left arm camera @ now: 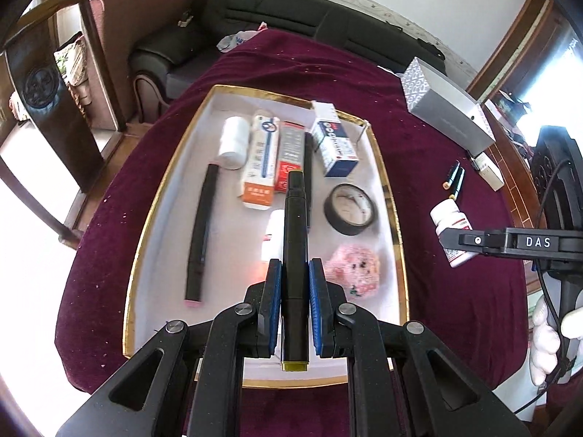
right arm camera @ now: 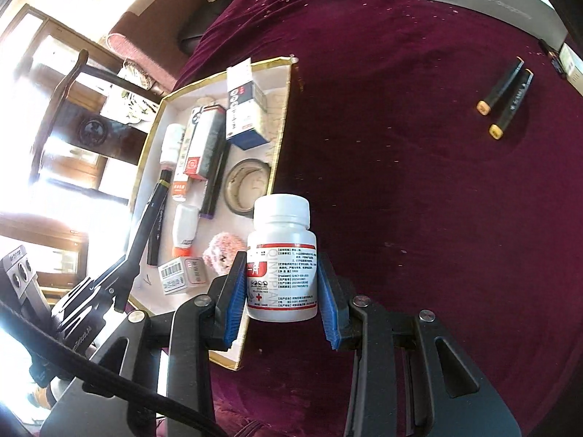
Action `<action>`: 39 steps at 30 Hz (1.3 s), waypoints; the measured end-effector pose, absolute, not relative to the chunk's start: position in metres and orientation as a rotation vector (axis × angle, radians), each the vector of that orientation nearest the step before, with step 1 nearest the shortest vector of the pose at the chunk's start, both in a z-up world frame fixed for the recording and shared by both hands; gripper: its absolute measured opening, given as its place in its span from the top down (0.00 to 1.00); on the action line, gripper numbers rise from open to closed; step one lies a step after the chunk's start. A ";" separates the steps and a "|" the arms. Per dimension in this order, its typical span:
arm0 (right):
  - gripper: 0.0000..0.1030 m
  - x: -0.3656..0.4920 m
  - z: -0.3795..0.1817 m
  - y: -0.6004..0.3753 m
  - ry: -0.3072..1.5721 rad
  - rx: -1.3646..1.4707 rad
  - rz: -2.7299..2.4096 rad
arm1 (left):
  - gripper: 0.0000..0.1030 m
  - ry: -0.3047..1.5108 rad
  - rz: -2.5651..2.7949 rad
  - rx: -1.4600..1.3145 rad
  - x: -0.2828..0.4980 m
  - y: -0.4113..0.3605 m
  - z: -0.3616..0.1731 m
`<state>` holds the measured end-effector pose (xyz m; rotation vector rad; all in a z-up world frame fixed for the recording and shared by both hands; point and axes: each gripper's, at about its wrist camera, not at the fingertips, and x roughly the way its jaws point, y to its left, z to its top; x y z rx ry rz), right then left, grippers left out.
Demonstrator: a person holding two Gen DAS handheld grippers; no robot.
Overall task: Organize objects
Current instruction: 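Carry the black marker and pill bottle over the tray, then lower the marker and pill bottle into the tray and open both tools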
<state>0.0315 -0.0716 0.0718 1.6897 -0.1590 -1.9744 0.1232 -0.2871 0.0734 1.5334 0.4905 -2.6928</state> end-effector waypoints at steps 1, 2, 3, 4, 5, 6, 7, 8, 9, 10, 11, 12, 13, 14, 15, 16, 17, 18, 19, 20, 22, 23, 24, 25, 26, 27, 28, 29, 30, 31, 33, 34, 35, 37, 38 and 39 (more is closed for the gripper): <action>0.67 0.032 0.071 -0.075 -0.155 1.690 -1.970 | 0.89 0.491 -2.690 1.534 0.123 -0.289 0.073; 0.67 0.032 0.071 -0.079 -0.151 1.690 -1.963 | 0.89 0.492 -2.686 1.536 0.123 -0.290 0.072; 0.67 0.032 0.070 -0.084 -0.147 1.691 -1.958 | 0.89 0.491 -2.682 1.538 0.123 -0.292 0.070; 0.67 0.032 0.070 -0.088 -0.143 1.692 -1.952 | 0.89 0.490 -2.678 1.539 0.123 -0.294 0.069; 0.67 0.033 0.069 -0.092 -0.136 1.692 -1.944 | 0.89 0.490 -2.673 1.543 0.123 -0.295 0.067; 0.67 0.034 0.068 -0.097 -0.129 1.692 -1.935 | 0.89 0.492 -2.667 1.546 0.123 -0.298 0.065; 0.67 0.035 0.068 -0.101 -0.121 1.691 -1.927 | 0.89 0.494 -2.661 1.549 0.123 -0.301 0.063; 0.67 0.036 0.066 -0.108 -0.108 1.690 -1.914 | 0.89 0.496 -2.656 1.554 0.123 -0.303 0.061; 0.67 0.038 0.066 -0.112 -0.100 1.689 -1.906 | 0.89 0.497 -2.650 1.562 0.123 -0.306 0.058; 0.67 0.039 0.065 -0.117 -0.088 1.688 -1.893 | 0.89 0.496 -2.643 1.567 0.122 -0.308 0.055; 0.67 0.041 0.064 -0.123 -0.074 1.687 -1.879 | 0.89 0.497 -2.638 1.572 0.122 -0.310 0.053; 0.67 0.044 0.063 -0.128 -0.059 1.686 -1.865 | 0.89 0.500 -2.632 1.580 0.121 -0.313 0.050; 0.67 0.046 0.061 -0.134 -0.040 1.686 -1.847 | 0.89 0.501 -2.627 1.584 0.121 -0.315 0.048; 0.67 0.049 0.059 -0.139 -0.026 1.686 -1.833 | 0.89 0.502 -2.622 1.587 0.120 -0.316 0.046; 0.67 0.052 0.058 -0.144 -0.009 1.687 -1.814 | 0.89 0.506 -2.618 1.592 0.119 -0.319 0.043; 0.67 0.054 0.056 -0.149 0.006 1.689 -1.799 | 0.89 0.507 -2.616 1.595 0.118 -0.320 0.042; 0.67 0.057 0.054 -0.154 0.023 1.692 -1.782 | 0.89 0.505 -2.612 1.599 0.117 -0.322 0.040; 0.67 0.059 0.051 -0.158 0.042 1.695 -1.765 | 0.89 0.504 -2.610 1.602 0.116 -0.324 0.038; 0.67 0.063 0.049 -0.163 0.063 1.699 -1.748 | 0.89 0.503 -2.609 1.606 0.115 -0.325 0.037; 0.67 0.066 0.046 -0.167 0.088 1.703 -1.733 | 0.89 0.502 -2.608 1.609 0.114 -0.327 0.036; 0.67 0.071 0.041 -0.173 0.127 1.709 -1.710 | 0.89 0.495 -2.605 1.618 0.112 -0.329 0.032; 0.67 0.074 0.038 -0.176 0.146 1.712 -1.697 | 0.89 0.496 -2.603 1.624 0.110 -0.330 0.031; 0.67 0.078 0.036 -0.178 0.165 1.715 -1.687 | 0.89 0.494 -2.601 1.629 0.109 -0.330 0.029; 0.67 0.080 0.033 -0.180 0.183 1.719 -1.679 | 0.89 0.490 -2.599 1.634 0.108 -0.331 0.027; 0.67 0.083 0.031 -0.182 0.207 1.722 -1.672 | 0.89 0.489 -2.598 1.637 0.108 -0.331 0.025; 0.67 0.084 0.029 -0.182 0.220 1.725 -1.667 | 0.89 0.489 -2.598 1.642 0.107 -0.332 0.024; 0.67 0.086 0.027 -0.183 0.232 1.728 -1.661 | 0.89 0.487 -2.597 1.648 0.106 -0.331 0.022; 0.67 0.087 0.025 -0.184 0.244 1.731 -1.655 | 0.89 0.484 -2.596 1.653 0.105 -0.332 0.020; 0.67 0.088 0.023 -0.185 0.254 1.735 -1.650 | 0.89 0.482 -2.595 1.659 0.104 -0.331 0.018; 0.67 0.089 0.021 -0.185 0.263 1.737 -1.648 | 0.89 0.482 -2.592 1.666 0.104 -0.331 0.016; 0.67 0.091 0.017 -0.187 0.285 1.741 -1.643 | 0.89 0.478 -2.588 1.678 0.102 -0.331 0.013; 0.67 0.092 0.015 -0.187 0.295 1.744 -1.641 | 0.89 0.475 -2.585 1.682 0.101 -0.330 0.011; 0.67 0.092 0.013 -0.188 0.305 1.747 -1.638 | 0.89 0.476 -2.582 1.686 0.101 -0.330 0.010; 0.67 0.093 0.009 -0.190 0.326 1.752 -1.634 | 0.89 0.475 -2.578 1.691 0.099 -0.331 0.008; 0.67 0.094 0.007 -0.190 0.335 1.754 -1.632 | 0.89 0.473 -2.581 1.688 0.099 -0.331 0.008; 0.67 0.094 0.005 -0.191 0.345 1.757 -1.630 | 0.89 0.467 -2.581 1.688 0.098 -0.331 0.008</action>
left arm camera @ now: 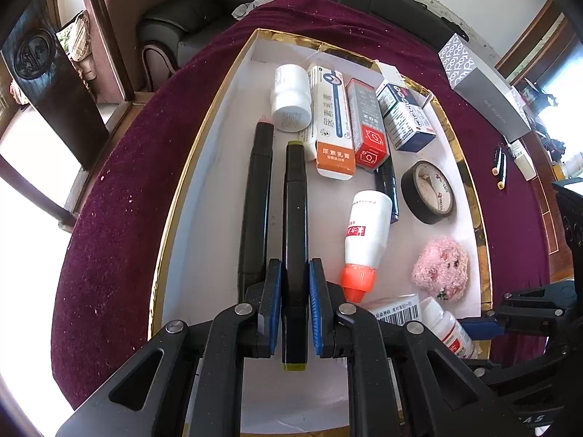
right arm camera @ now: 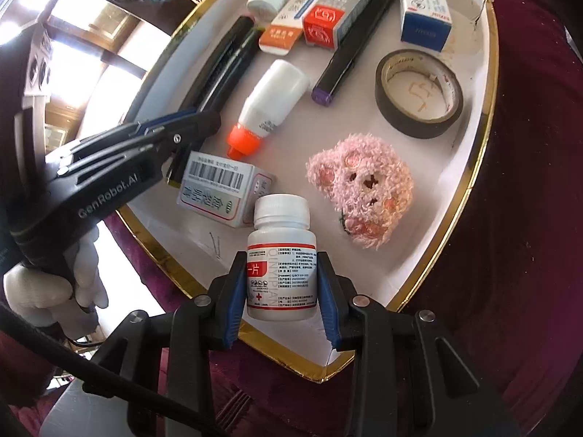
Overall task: Organize objects
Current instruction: 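Lower the marker and pill bottle into the tray and open both tools, then move both tools back over the last two black markers on the cloth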
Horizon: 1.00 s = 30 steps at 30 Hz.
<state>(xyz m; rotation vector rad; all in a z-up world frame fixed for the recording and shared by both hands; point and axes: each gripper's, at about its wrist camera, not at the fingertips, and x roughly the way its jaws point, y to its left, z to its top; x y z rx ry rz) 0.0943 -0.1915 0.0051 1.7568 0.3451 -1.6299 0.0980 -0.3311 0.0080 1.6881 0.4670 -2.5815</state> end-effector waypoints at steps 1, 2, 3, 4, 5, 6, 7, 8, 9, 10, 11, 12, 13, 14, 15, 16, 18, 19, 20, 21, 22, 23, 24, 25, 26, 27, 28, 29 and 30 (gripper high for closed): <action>0.67 0.095 0.004 -0.192 0.351 1.758 -1.628 | 0.89 0.466 -2.581 1.688 0.097 -0.331 0.008; 0.67 0.095 0.003 -0.193 0.358 1.757 -1.627 | 0.89 0.467 -2.581 1.686 0.097 -0.332 0.008; 0.67 0.096 0.003 -0.194 0.368 1.751 -1.628 | 0.89 0.469 -2.580 1.685 0.096 -0.332 0.008; 0.67 0.096 0.003 -0.195 0.379 1.746 -1.629 | 0.89 0.471 -2.580 1.683 0.096 -0.332 0.008; 0.67 0.097 0.003 -0.197 0.390 1.743 -1.629 | 0.89 0.475 -2.580 1.680 0.095 -0.333 0.008; 0.67 0.098 0.003 -0.197 0.400 1.741 -1.629 | 0.89 0.479 -2.579 1.677 0.095 -0.333 0.008; 0.67 0.098 0.002 -0.198 0.407 1.737 -1.629 | 0.89 0.478 -2.578 1.675 0.095 -0.332 0.008; 0.67 0.099 0.002 -0.199 0.420 1.733 -1.629 | 0.89 0.475 -2.578 1.674 0.095 -0.332 0.008; 0.67 0.100 0.002 -0.200 0.427 1.730 -1.629 | 0.89 0.473 -2.577 1.671 0.095 -0.332 0.008; 0.67 0.101 0.002 -0.200 0.434 1.727 -1.629 | 0.89 0.473 -2.576 1.669 0.095 -0.332 0.008; 0.66 0.102 0.002 -0.200 0.439 1.724 -1.629 | 0.89 0.474 -2.574 1.667 0.095 -0.332 0.008; 0.66 0.103 0.002 -0.200 0.444 1.721 -1.629 | 0.89 0.475 -2.572 1.666 0.095 -0.331 0.008; 0.66 0.103 0.002 -0.200 0.448 1.718 -1.630 | 0.89 0.477 -2.570 1.664 0.095 -0.331 0.008; 0.66 0.104 0.002 -0.200 0.449 1.717 -1.630 | 0.89 0.478 -2.567 1.662 0.095 -0.331 0.008; 0.66 0.105 0.001 -0.199 0.449 1.717 -1.631 | 0.89 0.481 -2.563 1.662 0.095 -0.330 0.008; 0.66 0.105 0.001 -0.199 0.448 1.718 -1.630 | 0.89 0.484 -2.560 1.662 0.095 -0.330 0.008; 0.66 0.105 0.003 -0.196 0.438 1.713 -1.633 | 0.89 0.485 -2.553 1.659 0.096 -0.329 0.008; 0.66 0.105 0.004 -0.195 0.434 1.710 -1.635 | 0.89 0.484 -2.551 1.657 0.097 -0.329 0.009; 0.66 0.104 0.006 -0.194 0.428 1.704 -1.639 | 0.89 0.484 -2.550 1.654 0.097 -0.328 0.009; 0.66 0.104 0.008 -0.193 0.423 1.700 -1.642 | 0.89 0.481 -2.549 1.653 0.097 -0.327 0.010; 0.66 0.104 0.009 -0.192 0.416 1.696 -1.645 | 0.89 0.477 -2.548 1.651 0.097 -0.326 0.011; 0.65 0.103 0.011 -0.190 0.405 1.692 -1.648 | 0.89 0.474 -2.548 1.646 0.098 -0.325 0.012; 0.65 0.103 0.012 -0.189 0.400 1.688 -1.650 | 0.89 0.475 -2.548 1.640 0.098 -0.324 0.013; 0.65 0.102 0.014 -0.187 0.392 1.683 -1.654 | 0.88 0.476 -2.549 1.635 0.099 -0.323 0.015; 0.65 0.102 0.016 -0.184 0.384 1.678 -1.658 | 0.88 0.476 -2.549 1.628 0.099 -0.322 0.017; 0.64 0.101 0.018 -0.181 0.373 1.673 -1.663 | 0.88 0.476 -2.548 1.618 0.099 -0.322 0.020; 0.64 0.100 0.019 -0.178 0.360 1.671 -1.667 | 0.87 0.479 -2.547 1.610 0.100 -0.321 0.022; 0.61 0.099 0.021 -0.175 0.350 1.670 -1.671 | 0.82 0.483 -2.545 1.604 0.100 -0.320 0.024; 0.59 0.097 0.022 -0.171 0.337 1.669 -1.677 | 0.75 0.487 -2.540 1.595 0.100 -0.320 0.027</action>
